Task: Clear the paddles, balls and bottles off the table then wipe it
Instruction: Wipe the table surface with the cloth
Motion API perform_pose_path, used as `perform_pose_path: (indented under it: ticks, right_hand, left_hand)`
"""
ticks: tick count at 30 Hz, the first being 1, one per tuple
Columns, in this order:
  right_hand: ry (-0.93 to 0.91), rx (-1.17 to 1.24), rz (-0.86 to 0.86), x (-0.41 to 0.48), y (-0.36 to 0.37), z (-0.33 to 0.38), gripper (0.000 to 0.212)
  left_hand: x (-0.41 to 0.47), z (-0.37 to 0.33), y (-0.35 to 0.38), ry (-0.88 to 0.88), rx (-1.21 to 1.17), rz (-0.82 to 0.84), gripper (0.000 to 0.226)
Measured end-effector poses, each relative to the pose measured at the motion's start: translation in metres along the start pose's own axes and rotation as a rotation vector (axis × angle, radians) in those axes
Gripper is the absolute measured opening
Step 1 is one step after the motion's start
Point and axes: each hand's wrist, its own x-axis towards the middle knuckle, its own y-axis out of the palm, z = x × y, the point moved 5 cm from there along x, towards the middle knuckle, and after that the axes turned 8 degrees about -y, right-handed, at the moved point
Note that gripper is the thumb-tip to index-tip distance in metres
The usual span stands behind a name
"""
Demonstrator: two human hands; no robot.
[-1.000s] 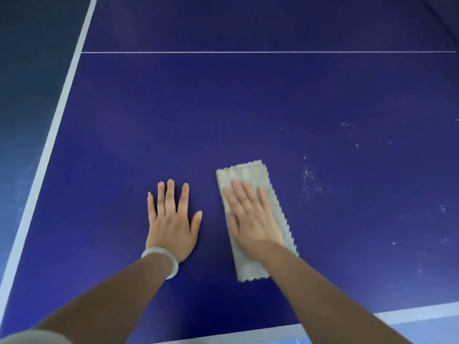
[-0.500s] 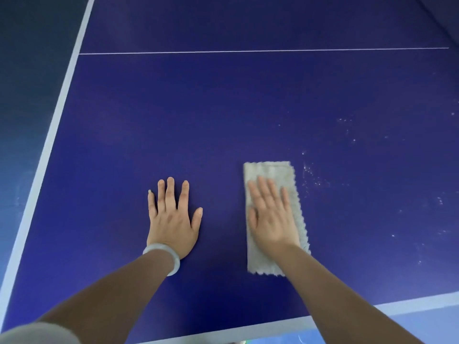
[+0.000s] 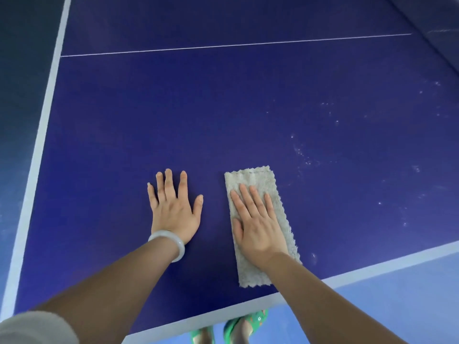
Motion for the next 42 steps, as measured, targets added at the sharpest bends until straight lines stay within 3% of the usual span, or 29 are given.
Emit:
perform_pose_path:
  ticks: [5,9,14,18,20,22,24,26,28,30,31,34,36,39,42]
  right_hand:
    - [0.030,-0.006,-0.016,0.001,0.000,-0.001,0.059]
    - [0.223,0.008,-0.096,-0.023,0.004,-0.001,0.060]
    - [0.042,-0.005,-0.072,-0.083,0.000,-0.041,0.056]
    - [0.433,0.000,-0.151,-0.093,-0.011,-0.120,0.060]
    - [0.625,0.024,-0.192,-0.090,-0.005,-0.119,0.059]
    - [0.685,0.014,-0.251,-0.082,-0.002,-0.090,0.060]
    - [0.525,-0.011,-0.238,-0.071,0.002,-0.047,0.062]
    - [0.230,-0.018,-0.146,-0.067,0.009,-0.012,0.059]
    - [-0.032,-0.016,-0.082,-0.074,0.006,-0.013,0.057]
    - [-0.160,-0.043,-0.078,-0.087,0.000,-0.048,0.058]
    - [-0.119,-0.057,-0.091,-0.092,-0.002,-0.073,0.059]
    - [0.314,-0.021,-0.128,-0.101,-0.015,-0.143,0.061]
    - [0.475,0.006,-0.153,-0.099,-0.015,-0.149,0.063]
    - [0.446,0.017,-0.161,-0.096,-0.015,-0.140,0.063]
    - [0.142,0.001,-0.094,-0.101,-0.016,-0.133,0.060]
  left_hand:
    - [-0.019,-0.015,-0.004,0.031,-0.171,0.061,0.064]
    - [-0.079,-0.045,0.011,0.159,-0.132,0.023,0.067]
    - [-0.097,-0.047,0.019,0.197,0.009,-0.009,0.072]
    - [-0.098,-0.050,0.021,0.198,0.031,0.010,0.075]
    - [-0.098,-0.049,0.021,0.192,0.038,0.016,0.076]
    - [-0.098,-0.048,0.022,0.192,0.040,0.011,0.077]
    - [-0.098,-0.049,0.022,0.191,0.038,0.001,0.077]
    - [-0.098,-0.048,0.023,0.194,0.040,-0.019,0.077]
    - [-0.098,-0.049,0.022,0.191,0.046,-0.027,0.076]
    - [-0.097,-0.050,0.022,0.180,0.054,-0.036,0.076]
    - [-0.097,-0.050,0.022,0.178,0.057,-0.036,0.075]
    - [-0.099,-0.050,0.021,0.169,0.061,-0.027,0.074]
    - [-0.096,-0.050,0.020,0.136,0.040,-0.022,0.073]
    - [-0.088,-0.072,0.010,0.091,-0.055,-0.041,0.066]
    - [-0.073,-0.115,0.003,0.126,-0.058,-0.064,0.061]
